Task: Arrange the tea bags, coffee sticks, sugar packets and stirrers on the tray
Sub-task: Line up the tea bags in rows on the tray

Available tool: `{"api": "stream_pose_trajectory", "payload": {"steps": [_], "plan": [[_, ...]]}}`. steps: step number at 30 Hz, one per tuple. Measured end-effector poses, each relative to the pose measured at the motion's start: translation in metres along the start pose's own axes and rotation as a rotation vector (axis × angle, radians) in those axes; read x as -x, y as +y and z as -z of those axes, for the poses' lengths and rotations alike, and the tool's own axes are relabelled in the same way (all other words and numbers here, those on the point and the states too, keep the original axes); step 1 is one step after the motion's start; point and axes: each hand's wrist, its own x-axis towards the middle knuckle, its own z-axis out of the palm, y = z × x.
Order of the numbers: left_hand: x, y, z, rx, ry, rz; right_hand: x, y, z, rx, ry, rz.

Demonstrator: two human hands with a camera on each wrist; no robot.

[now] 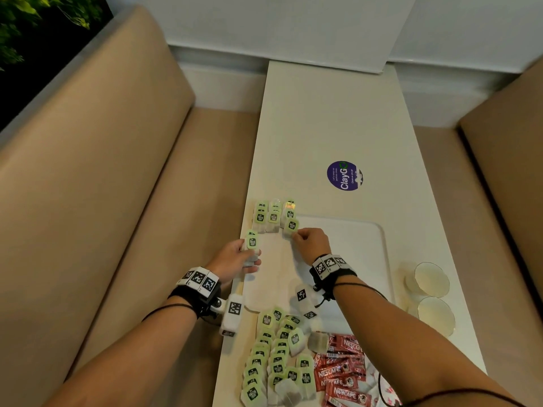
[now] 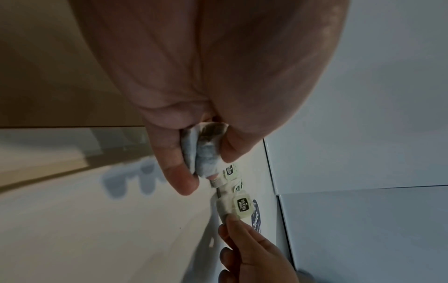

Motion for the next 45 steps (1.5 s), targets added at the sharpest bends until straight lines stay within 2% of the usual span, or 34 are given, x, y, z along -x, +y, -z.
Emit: {"api": "stream_pose_trajectory", "payload": {"steps": [6,12,20,24,31,37,45], "plan": [[0.003,0.0,0.002,0.001,-0.045,-0.056,-0.014,-0.007,-0.006,0.045,-0.021,-0.073],[0.001,-0.001,0.002,0.004,-0.015,-0.07,-0.021,-0.015,-0.007,0.073,-0.004,-0.113],[0.001,-0.005,0.005,0.021,0.002,-0.067,-0.015,-0.021,-0.006,-0.03,0.061,-0.139],[0.001,-0.002,0.007,0.028,0.024,-0.071,0.002,-0.018,-0.013,-0.064,0.022,-0.065],[0.004,-0.001,0.011,-0.007,0.037,-0.088,0.049,-0.012,-0.026,-0.134,-0.214,0.123],[0.012,0.001,0.005,-0.007,0.031,-0.113,0.06,-0.016,-0.035,-0.205,-0.243,0.214],[0.016,0.0,0.008,0.061,0.053,-0.11,0.053,-0.023,-0.038,-0.177,-0.195,0.204]]}}
